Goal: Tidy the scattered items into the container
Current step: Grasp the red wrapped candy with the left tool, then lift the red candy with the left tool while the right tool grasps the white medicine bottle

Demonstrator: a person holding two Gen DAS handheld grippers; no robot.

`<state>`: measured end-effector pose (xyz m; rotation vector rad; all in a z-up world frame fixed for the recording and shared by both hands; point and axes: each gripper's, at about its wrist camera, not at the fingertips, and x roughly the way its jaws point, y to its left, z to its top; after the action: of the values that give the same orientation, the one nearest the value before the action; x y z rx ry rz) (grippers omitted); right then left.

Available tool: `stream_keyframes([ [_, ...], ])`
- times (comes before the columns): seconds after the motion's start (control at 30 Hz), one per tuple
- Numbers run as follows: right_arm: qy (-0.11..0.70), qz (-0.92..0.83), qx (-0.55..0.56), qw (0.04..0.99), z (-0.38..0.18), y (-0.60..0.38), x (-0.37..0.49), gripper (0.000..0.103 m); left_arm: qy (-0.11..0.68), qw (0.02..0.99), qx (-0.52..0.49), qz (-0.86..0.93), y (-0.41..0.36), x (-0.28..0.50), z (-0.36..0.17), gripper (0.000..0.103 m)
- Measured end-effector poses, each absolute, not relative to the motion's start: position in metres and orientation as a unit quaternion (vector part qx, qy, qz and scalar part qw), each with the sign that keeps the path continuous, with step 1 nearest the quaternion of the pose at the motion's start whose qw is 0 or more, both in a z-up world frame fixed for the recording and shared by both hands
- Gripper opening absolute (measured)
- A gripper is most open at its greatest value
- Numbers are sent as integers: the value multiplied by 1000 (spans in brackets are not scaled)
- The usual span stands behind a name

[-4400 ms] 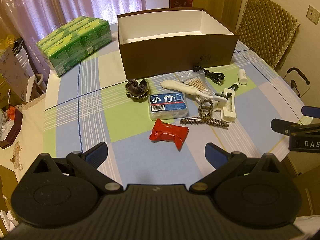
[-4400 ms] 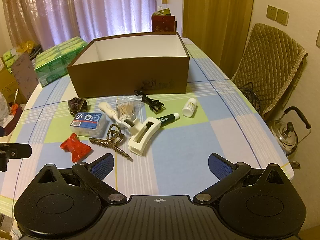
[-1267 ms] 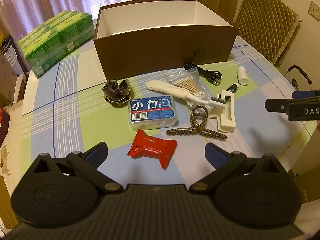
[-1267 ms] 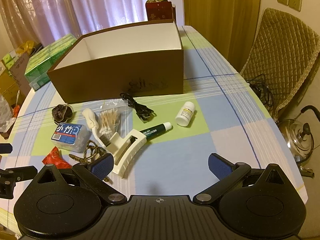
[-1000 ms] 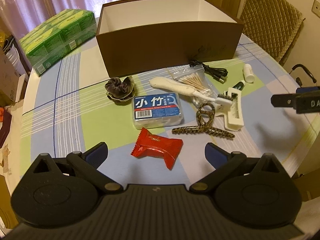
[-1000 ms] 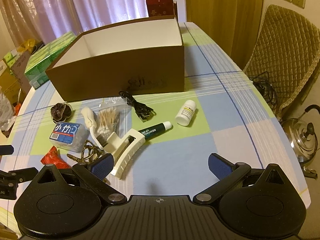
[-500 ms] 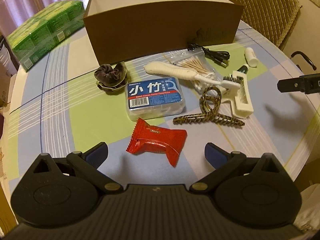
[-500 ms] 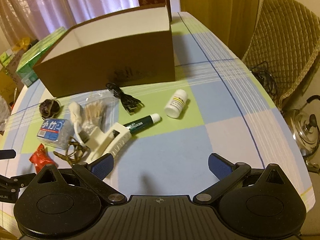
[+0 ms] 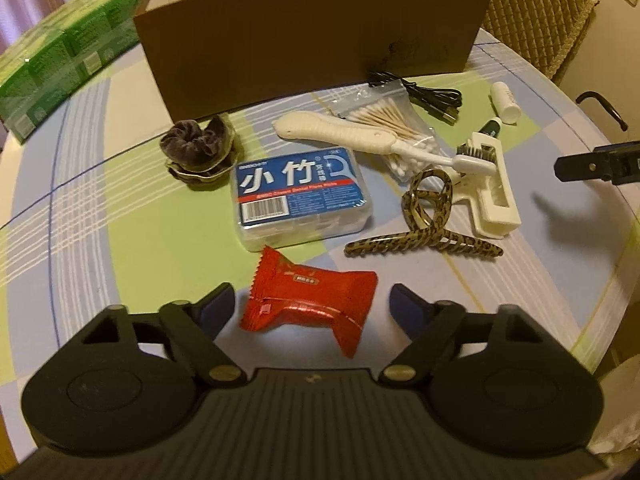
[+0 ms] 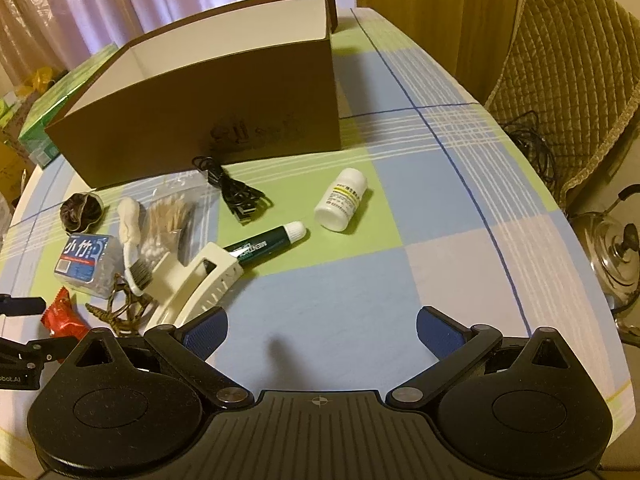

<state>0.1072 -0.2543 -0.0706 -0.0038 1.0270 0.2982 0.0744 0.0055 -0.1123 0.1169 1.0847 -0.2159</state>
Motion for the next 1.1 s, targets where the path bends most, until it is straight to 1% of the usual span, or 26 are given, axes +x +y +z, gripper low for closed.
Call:
stream_keyframes([
  [0.1, 490, 142, -2, 860, -72, -255, 110, 103, 518, 846, 55, -109, 5, 76, -116, 68],
  [0.13, 490, 143, -2, 860, -72, -254, 111, 103, 520, 845, 55, -111, 4, 76, -118, 63],
  [0.2, 490, 146, -3, 860, -72, -253, 112, 103, 520, 845, 54, -114, 5, 75, -119, 60],
  [0.23, 489, 148, -3, 859, -73, -253, 113, 103, 517, 846, 53, -115, 5, 75, -118, 56],
  [0.27, 489, 150, -3, 859, -73, -252, 113, 103, 513, 848, 51, -119, 6, 74, -117, 49],
  [0.3, 490, 152, -3, 858, -74, -252, 114, 103, 511, 849, 48, -124, 6, 74, -116, 46],
  [0.53, 482, 154, -6, 862, -73, -251, 122, 103, 511, 850, 46, -115, 11, 75, -114, 43],
  [1.1, 450, 171, -6, 876, -75, -259, 162, 103, 508, 858, 34, -70, 29, 86, -105, 43],
])
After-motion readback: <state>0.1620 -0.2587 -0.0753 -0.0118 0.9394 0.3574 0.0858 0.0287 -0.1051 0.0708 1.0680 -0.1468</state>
